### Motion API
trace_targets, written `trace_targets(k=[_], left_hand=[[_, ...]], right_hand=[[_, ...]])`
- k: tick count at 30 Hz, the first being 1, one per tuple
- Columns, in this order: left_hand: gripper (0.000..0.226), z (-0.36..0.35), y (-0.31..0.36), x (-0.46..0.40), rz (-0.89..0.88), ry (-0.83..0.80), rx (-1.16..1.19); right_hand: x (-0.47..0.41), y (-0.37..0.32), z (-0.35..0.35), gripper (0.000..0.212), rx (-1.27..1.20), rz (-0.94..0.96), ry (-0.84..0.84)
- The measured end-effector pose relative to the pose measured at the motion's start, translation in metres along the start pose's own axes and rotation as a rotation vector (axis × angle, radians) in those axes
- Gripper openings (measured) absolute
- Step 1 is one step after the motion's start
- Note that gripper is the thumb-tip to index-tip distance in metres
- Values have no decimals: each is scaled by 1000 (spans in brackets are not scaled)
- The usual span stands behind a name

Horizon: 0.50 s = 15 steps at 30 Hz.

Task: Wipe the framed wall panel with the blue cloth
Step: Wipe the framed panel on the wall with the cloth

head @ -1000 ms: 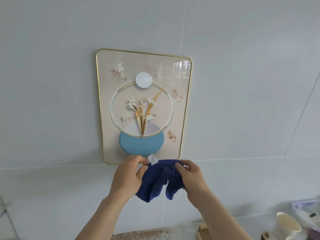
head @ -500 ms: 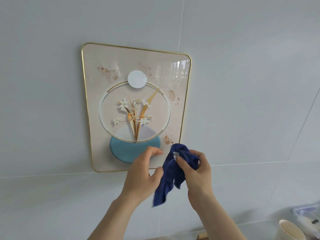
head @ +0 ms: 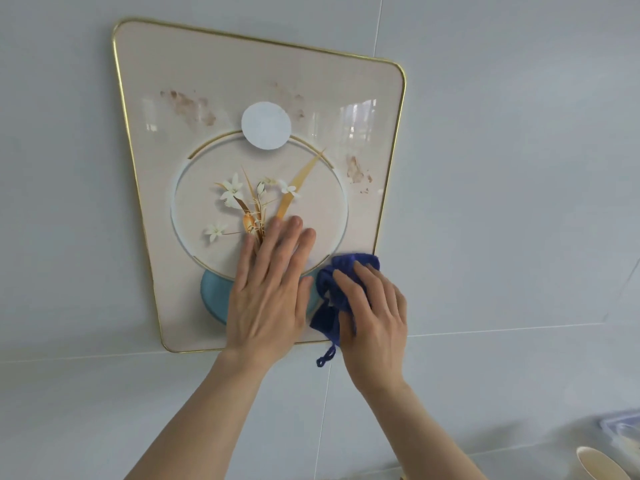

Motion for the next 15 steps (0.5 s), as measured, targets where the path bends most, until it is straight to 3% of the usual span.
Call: trace_targets(k=[5,15], left_hand=[[57,-13,-9,-2,-41,108,54],[56,-22,-11,-2,-65,280,-1]], right_hand=[[19,2,-20,44,50,140,-73],[-15,4,-16,25,189,241,169]])
Point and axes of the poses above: each hand's wrist, its own x-axis away from the middle knuckle, its own z-axis out of the back of the hand, y = z × x, the point moved 6 cm from there along -x, towards the middle knuckle, and after that the axes turned 10 degrees about x, right-handed, at the moved point
